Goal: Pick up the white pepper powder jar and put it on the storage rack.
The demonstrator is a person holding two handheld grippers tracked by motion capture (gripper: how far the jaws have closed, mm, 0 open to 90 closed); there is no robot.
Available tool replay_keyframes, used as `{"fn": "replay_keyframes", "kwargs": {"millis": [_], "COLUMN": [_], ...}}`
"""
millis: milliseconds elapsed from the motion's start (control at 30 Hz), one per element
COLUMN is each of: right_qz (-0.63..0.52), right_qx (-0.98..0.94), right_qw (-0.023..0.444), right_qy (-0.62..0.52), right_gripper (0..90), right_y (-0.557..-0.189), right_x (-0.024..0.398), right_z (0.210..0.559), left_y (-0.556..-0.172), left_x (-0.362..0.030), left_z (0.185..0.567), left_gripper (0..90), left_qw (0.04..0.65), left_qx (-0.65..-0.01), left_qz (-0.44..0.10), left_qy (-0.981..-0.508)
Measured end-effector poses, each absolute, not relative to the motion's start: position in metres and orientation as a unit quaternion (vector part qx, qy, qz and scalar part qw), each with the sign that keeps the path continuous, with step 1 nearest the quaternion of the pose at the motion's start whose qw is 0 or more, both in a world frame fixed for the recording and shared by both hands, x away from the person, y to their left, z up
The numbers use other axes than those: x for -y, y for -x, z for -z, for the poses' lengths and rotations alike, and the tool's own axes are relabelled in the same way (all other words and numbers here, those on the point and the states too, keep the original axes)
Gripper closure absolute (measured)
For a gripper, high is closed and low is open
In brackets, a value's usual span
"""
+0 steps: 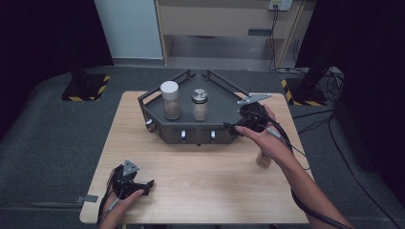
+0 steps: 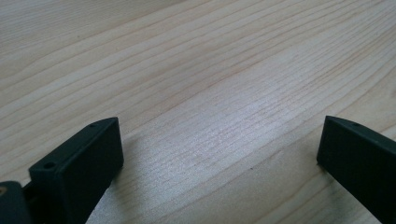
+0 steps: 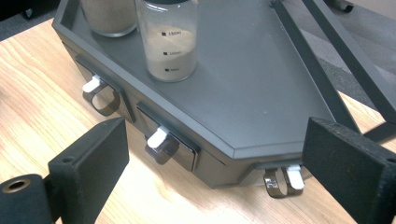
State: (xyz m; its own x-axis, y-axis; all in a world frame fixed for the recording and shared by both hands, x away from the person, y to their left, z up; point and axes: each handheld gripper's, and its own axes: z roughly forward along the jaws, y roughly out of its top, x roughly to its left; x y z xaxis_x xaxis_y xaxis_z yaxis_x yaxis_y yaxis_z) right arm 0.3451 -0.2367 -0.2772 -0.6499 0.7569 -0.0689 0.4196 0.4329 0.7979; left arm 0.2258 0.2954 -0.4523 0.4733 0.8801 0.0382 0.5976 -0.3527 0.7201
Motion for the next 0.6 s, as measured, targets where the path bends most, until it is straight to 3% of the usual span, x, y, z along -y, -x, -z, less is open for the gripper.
{"fn": "replay_keyframes", "kwargs": {"millis": [600], "right_qz": [-0.385], "right_qx": [-0.819], "right_qw": [0.217], "right_qy": [-0.365], "right_gripper": [6.3], "right_y": [-0.333], "right_x": [0.261], "right_z": [0.277], "left_y": [-0.226], "left_x": [-0.295], "left_z": [0.452], "left_gripper": [0.0], "left_qw": [0.327], "left_qx": [-0.466], "left_qz": [-0.216], "left_qy": [-0.794]}}
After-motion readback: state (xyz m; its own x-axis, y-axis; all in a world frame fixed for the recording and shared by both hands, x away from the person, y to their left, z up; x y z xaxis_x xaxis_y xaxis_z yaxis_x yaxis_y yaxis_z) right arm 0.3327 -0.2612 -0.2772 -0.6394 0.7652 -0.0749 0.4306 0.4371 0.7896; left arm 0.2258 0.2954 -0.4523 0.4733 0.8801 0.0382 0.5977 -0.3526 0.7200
